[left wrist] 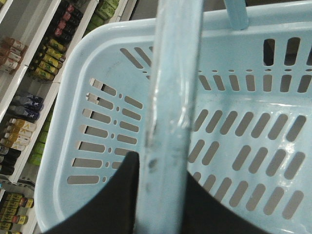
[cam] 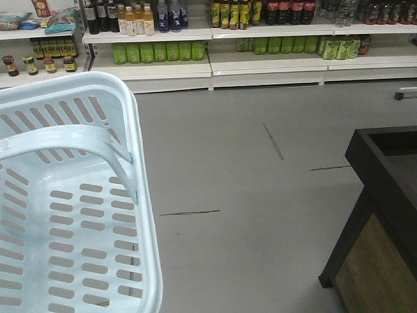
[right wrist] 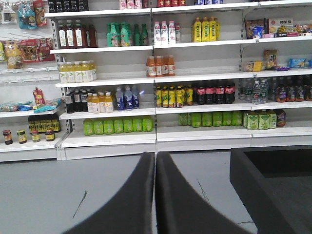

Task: Pick three apples into basket with both arms
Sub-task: 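Drive the base along the shelves carrying the basket in the left gripper, then turn the base toward the black fruit table holding the basket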

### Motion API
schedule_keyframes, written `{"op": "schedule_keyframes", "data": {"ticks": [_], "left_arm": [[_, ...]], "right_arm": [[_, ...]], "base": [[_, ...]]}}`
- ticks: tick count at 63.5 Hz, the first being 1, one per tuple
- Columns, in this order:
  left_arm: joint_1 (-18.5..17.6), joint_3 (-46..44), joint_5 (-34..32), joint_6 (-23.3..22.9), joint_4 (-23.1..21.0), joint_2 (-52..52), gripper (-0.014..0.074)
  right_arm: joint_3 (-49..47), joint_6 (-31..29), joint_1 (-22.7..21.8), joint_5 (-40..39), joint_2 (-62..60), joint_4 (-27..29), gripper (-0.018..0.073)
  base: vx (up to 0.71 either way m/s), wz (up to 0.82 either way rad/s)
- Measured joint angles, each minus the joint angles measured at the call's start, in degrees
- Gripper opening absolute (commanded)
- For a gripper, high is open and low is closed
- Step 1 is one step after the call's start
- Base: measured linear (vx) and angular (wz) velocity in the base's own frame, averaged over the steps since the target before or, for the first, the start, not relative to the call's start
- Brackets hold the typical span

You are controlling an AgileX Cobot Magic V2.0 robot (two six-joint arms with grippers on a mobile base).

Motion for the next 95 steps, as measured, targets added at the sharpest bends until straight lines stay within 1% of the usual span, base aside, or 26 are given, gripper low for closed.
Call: {"op": "schedule_keyframes", "data": {"ticks": [46,95], "left_arm": [[0.0,0.0,0.0,0.0,0.0,0.0,-0.0008],[0.0,0.0,0.0,0.0,0.0,0.0,-0.0008]], "right_arm": [[0.0,0.0,0.0,0.0,0.0,0.0,-0.0009],[0.0,0.0,0.0,0.0,0.0,0.0,-0.0009]], "base": [[0.04,-0.11],[0.06,-0.22]]}}
